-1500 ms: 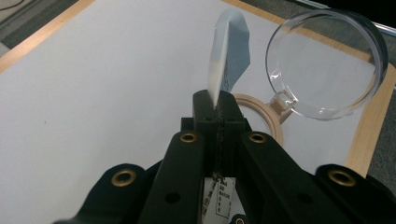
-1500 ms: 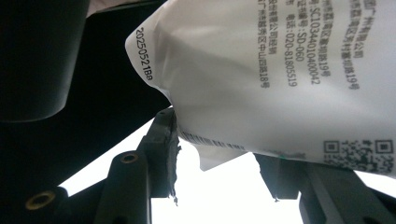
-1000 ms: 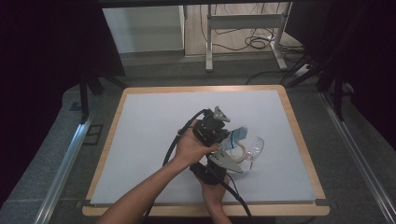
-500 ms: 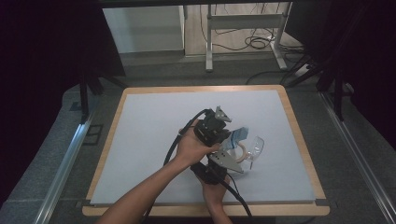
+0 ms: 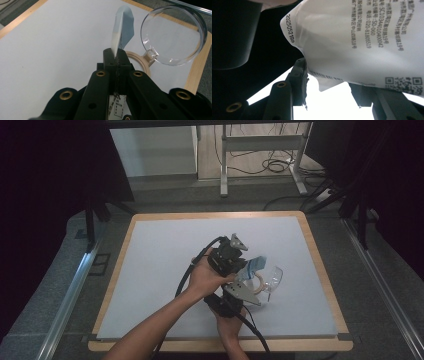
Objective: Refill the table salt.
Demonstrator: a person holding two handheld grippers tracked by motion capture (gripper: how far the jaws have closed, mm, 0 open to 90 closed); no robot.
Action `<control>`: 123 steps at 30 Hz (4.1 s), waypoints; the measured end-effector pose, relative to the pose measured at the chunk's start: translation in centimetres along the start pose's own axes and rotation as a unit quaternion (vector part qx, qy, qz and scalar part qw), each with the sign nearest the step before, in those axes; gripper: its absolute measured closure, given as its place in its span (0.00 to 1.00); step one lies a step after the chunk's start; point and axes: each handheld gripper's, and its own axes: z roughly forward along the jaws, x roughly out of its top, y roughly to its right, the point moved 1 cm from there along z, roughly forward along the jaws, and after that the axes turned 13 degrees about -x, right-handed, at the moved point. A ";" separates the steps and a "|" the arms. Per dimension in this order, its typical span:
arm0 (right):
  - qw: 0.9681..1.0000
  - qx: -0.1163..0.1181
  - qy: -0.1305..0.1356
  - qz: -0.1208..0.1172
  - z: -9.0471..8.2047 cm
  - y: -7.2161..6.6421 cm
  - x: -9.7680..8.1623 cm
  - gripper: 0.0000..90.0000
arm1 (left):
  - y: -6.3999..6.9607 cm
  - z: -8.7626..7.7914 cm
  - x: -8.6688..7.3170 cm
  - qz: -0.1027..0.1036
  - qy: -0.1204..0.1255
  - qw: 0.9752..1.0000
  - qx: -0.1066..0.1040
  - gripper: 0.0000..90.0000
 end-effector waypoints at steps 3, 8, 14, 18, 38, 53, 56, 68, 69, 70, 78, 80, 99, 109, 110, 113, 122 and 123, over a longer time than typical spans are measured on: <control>1.000 0.000 0.000 -0.001 0.0 0.0 0.0 0.59 | 0.0 -0.1 0.0 0.000 0.000 1.000 -0.001 1.00; 1.000 0.000 0.000 -0.002 0.0 -0.1 0.0 0.59 | 0.0 -0.1 0.0 0.001 -0.001 1.000 -0.001 1.00; 1.000 0.000 0.000 -0.002 -0.1 -0.1 0.0 0.59 | 0.0 -0.1 0.0 0.001 0.000 1.000 -0.002 1.00; 1.000 -0.001 0.000 -0.002 0.0 -0.1 0.0 0.59 | 0.0 -0.1 0.0 0.001 -0.001 1.000 -0.002 1.00; 1.000 -0.002 0.003 0.002 -0.1 -0.1 0.0 0.59 | 0.0 0.1 0.2 0.001 -0.007 1.000 -0.002 1.00; 1.000 -0.003 0.005 0.000 -0.1 -0.1 0.1 0.59 | 0.0 0.1 0.3 0.002 -0.008 1.000 -0.001 1.00; 1.000 -0.004 0.007 -0.002 -0.1 0.0 0.2 0.59 | 0.0 0.1 0.3 0.003 -0.008 1.000 -0.001 1.00; 1.000 -0.005 0.009 -0.003 -0.1 0.0 0.4 0.59 | 0.2 0.0 0.6 0.004 -0.008 1.000 -0.001 1.00; 1.000 -0.005 0.010 -0.003 -0.1 0.0 0.4 0.59 | 0.2 0.0 0.6 0.005 -0.008 1.000 -0.001 1.00; 1.000 -0.005 0.010 -0.004 -0.1 0.0 0.4 0.59 | 0.2 0.0 0.6 0.005 -0.008 1.000 -0.001 1.00; 1.000 -0.007 0.012 -0.004 -0.1 -0.1 0.5 0.60 | 0.2 -0.1 0.7 0.007 -0.011 1.000 -0.001 1.00; 1.000 -0.006 0.011 -0.005 -0.1 -0.1 0.6 0.60 | 0.2 -0.1 0.7 0.008 -0.011 1.000 -0.001 1.00; 1.000 -0.007 0.014 -0.009 -0.1 -0.3 0.8 0.60 | 0.2 -0.3 0.8 0.007 -0.012 1.000 0.002 1.00; 1.000 -0.007 0.014 -0.008 -0.1 -0.2 0.7 0.60 | 0.2 -0.2 0.7 0.007 -0.014 1.000 0.002 1.00; 1.000 -0.007 0.015 -0.008 -0.1 -0.2 0.7 0.60 | 0.2 -0.2 0.7 0.007 -0.014 1.000 0.002 1.00; 1.000 -0.007 0.015 -0.007 -0.1 -0.2 0.7 0.60 | 0.2 -0.2 0.7 0.008 -0.014 1.000 0.003 1.00; 1.000 -0.006 0.015 -0.007 -0.1 -0.3 0.7 0.60 | 0.1 -0.2 0.7 0.007 -0.014 1.000 0.004 1.00; 1.000 -0.006 0.016 -0.007 -0.1 -0.3 0.7 0.60 | 0.1 -0.2 0.7 0.008 -0.015 1.000 0.004 1.00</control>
